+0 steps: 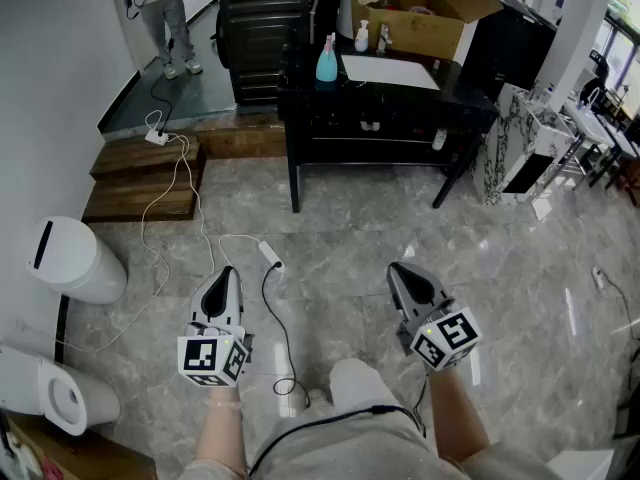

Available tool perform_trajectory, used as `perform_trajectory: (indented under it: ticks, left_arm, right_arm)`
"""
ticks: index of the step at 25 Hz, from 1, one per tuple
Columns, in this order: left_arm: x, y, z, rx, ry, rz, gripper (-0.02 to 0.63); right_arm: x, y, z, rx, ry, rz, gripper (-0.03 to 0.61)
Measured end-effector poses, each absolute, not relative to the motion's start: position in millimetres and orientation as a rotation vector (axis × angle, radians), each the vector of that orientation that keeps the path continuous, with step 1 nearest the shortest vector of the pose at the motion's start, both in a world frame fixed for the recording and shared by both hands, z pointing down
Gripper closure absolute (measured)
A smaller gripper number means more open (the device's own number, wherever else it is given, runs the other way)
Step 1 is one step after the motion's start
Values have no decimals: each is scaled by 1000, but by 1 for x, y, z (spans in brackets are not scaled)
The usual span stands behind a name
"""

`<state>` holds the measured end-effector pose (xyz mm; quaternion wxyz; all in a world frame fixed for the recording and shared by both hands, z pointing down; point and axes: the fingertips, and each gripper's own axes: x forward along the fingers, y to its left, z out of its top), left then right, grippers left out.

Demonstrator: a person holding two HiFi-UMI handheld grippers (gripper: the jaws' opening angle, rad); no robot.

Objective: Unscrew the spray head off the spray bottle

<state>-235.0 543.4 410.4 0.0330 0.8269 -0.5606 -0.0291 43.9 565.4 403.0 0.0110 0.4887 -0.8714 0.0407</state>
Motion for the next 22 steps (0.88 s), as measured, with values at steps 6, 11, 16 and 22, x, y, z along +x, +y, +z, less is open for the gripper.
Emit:
perform_trajectory:
  ticks: [6,11,16,22]
  left_arm:
    - [-231,533,411,2542,-1707,-113,609]
    - [-226,510,414,2527,-1714,-121,609]
    - [-214,467,416,2521,-1701,-123,609]
    - [-192,402,418,2533,-1686,-105,609]
  right_arm:
    - [51,556,406,1527,-2722,129,574]
    - [61,530,416,1537,-2732,150,574]
    - [74,486,423,1530,-2721,156,574]
    - [95,423,431,1536,-2706,183,574]
